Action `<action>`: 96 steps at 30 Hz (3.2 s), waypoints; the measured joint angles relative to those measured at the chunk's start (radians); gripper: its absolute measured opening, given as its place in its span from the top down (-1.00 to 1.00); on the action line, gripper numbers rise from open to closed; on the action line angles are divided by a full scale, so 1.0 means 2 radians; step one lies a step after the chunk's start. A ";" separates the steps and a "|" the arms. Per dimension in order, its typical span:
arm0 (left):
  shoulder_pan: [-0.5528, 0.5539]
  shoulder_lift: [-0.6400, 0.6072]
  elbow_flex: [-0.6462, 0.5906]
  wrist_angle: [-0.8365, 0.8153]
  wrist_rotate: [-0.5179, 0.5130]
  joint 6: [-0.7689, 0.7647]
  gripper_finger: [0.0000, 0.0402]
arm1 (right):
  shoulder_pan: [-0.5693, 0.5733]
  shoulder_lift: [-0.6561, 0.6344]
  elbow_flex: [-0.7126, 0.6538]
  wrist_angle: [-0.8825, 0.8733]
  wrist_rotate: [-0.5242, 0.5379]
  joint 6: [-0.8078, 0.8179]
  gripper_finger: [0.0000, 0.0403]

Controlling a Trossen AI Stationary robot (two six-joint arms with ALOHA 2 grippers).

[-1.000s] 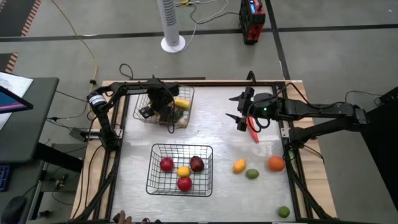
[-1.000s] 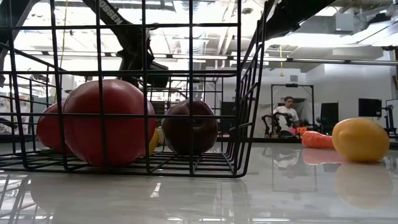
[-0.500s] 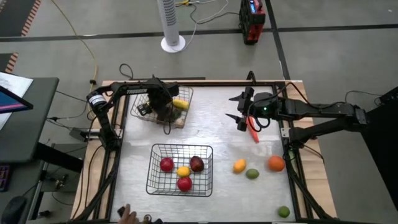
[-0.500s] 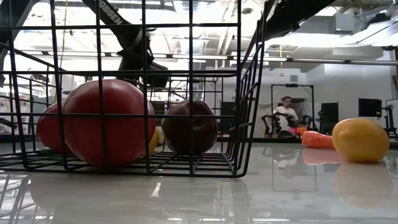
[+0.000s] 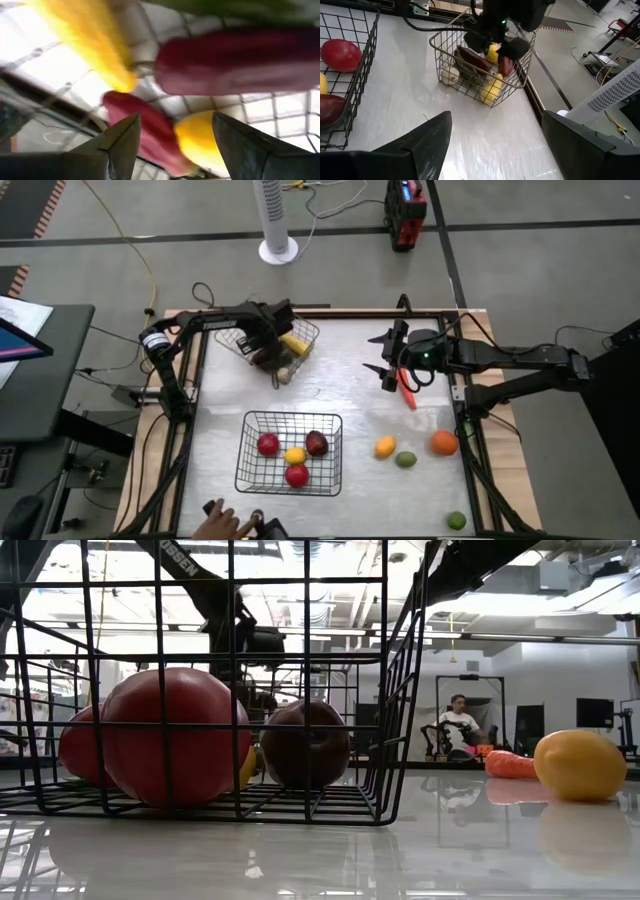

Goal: Sort produce into baskets
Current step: Put the yellow lemon from top wire basket into the bottom wire basket

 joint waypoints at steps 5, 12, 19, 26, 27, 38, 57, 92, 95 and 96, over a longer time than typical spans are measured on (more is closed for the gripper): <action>0.009 0.000 0.043 -0.045 0.046 -0.060 -0.16 | 0.000 0.000 0.000 0.000 0.000 0.001 -0.67; 0.049 0.000 0.087 -0.122 0.080 -0.195 -0.16 | 0.000 0.000 0.000 0.000 0.000 0.003 -0.67; 0.083 0.001 0.072 -0.135 0.096 -0.213 -0.16 | 0.000 0.001 0.000 0.000 -0.008 0.004 -0.67; 0.098 0.001 0.068 -0.123 0.105 -0.250 -0.16 | -0.002 0.001 0.000 0.005 -0.013 0.003 -0.67; 0.098 0.001 0.063 -0.116 0.104 -0.250 -0.16 | -0.003 0.001 0.000 0.005 -0.013 0.003 -0.67; 0.100 0.001 0.025 -0.070 0.086 -0.273 -0.37 | -0.003 0.001 0.000 0.003 -0.013 0.004 -0.67; 0.100 0.047 0.025 -0.063 0.055 -0.213 -0.48 | -0.003 0.001 0.000 0.000 -0.013 0.005 -0.67; 0.068 0.043 0.283 -0.239 0.295 -0.384 -0.02 | -0.004 0.001 0.000 -0.014 -0.013 0.001 -0.67; 0.042 0.043 0.293 -0.250 0.367 -0.438 -0.02 | -0.010 0.001 0.000 -0.015 -0.013 -0.001 -0.67; 0.029 0.043 0.293 -0.256 0.390 -0.451 -0.02 | -0.012 0.001 0.000 -0.017 -0.013 -0.001 -0.67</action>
